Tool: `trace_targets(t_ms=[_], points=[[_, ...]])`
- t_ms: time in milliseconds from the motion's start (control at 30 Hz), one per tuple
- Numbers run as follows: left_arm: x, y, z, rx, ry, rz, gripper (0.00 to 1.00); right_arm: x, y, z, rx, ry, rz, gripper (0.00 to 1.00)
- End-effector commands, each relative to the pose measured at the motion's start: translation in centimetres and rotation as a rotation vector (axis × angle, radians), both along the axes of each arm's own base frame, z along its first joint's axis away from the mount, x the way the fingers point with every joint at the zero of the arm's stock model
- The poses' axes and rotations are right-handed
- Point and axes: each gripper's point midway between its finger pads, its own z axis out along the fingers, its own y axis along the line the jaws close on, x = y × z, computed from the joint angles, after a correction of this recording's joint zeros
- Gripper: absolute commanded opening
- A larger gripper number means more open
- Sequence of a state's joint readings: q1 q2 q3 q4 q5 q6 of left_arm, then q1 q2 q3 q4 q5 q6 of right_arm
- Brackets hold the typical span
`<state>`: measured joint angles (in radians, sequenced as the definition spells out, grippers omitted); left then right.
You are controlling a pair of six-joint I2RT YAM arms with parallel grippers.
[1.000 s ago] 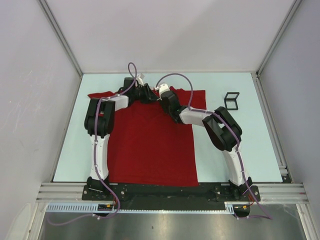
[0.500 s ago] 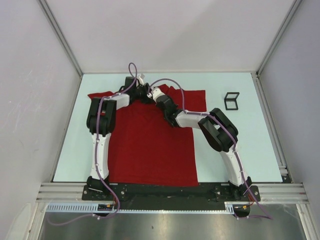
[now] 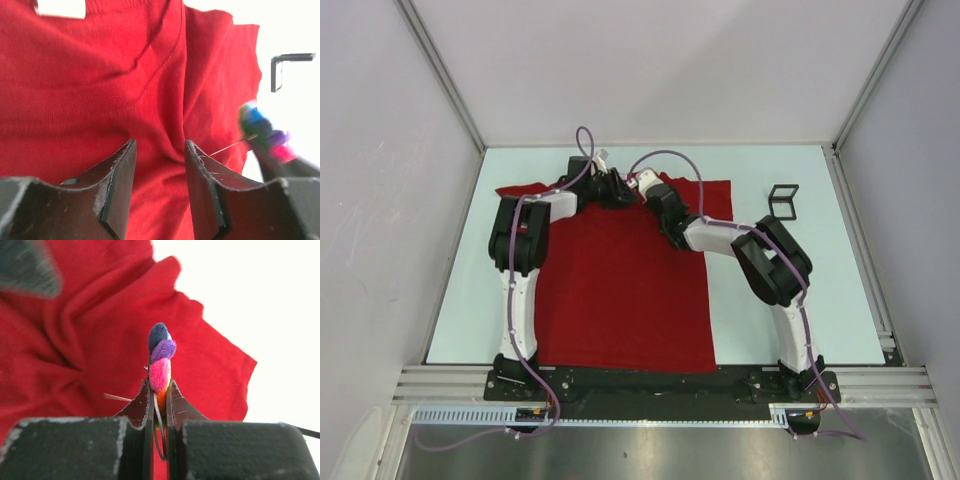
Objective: Remove the brooch from the garment
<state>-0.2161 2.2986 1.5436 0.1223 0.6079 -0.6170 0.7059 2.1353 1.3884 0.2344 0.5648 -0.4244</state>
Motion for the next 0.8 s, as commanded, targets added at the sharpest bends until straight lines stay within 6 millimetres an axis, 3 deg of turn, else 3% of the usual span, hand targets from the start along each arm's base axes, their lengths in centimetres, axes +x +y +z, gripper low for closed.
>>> trace_targets(t_ms=[0,67,100,133,167,200,333,367,433,467,600,633,767], points=[[0.2,-0.4,6.3,0.005,-0.208,-0.023,0.49,0.5,-1.2,8.7,0.278,-0.068,0.005,0.0],[-0.6,-0.3,6.6,0.002,-0.225,-0.023,0.49,0.6,-2.3,9.1,0.345,-0.032,0.018,0.0],[-0.6,-0.4,8.5,-0.018,-0.283,-0.028,0.49,0.1,-1.4,8.9,0.432,0.024,0.081,0.0],[-1.3,-0.5,8.1,-0.026,-0.28,-0.034,0.49,0.0,-1.4,9.4,0.48,0.049,0.111,0.0],[-1.6,-0.6,8.6,-0.039,-0.298,-0.044,0.5,0.5,-2.5,9.1,0.529,0.081,0.106,0.0],[-1.6,-0.9,9.7,-0.06,-0.347,-0.059,0.5,-0.5,-1.0,8.9,0.628,0.163,0.197,0.0],[-3.5,-2.9,11.2,-0.142,-0.4,-0.188,0.49,-1.5,-0.4,9.5,0.856,0.309,0.36,0.0],[-3.8,-3.4,11.9,-0.173,-0.431,-0.222,0.49,-2.5,0.6,9.7,0.904,0.364,0.46,0.0],[-4.6,-4.3,12.2,-0.243,-0.423,-0.272,0.49,-2.6,0.1,10.1,0.981,0.407,0.501,0.0],[-5.4,-4.8,13.3,-0.287,-0.466,-0.336,0.49,-2.7,-0.1,9.6,1.003,0.434,0.507,0.0],[-6.4,-5.5,13.5,-0.305,-0.455,-0.363,0.49,-2.7,-1.9,9.5,1.13,0.507,0.516,0.0],[-6.3,-6.0,13.2,-0.26,-0.495,-0.377,0.48,-2.0,-2.6,10.5,1.16,0.466,0.53,0.0],[-6.7,-8.4,11.6,-0.131,-0.476,-0.4,0.42,-2.4,-2.4,10.9,1.256,0.495,0.528,0.0]])
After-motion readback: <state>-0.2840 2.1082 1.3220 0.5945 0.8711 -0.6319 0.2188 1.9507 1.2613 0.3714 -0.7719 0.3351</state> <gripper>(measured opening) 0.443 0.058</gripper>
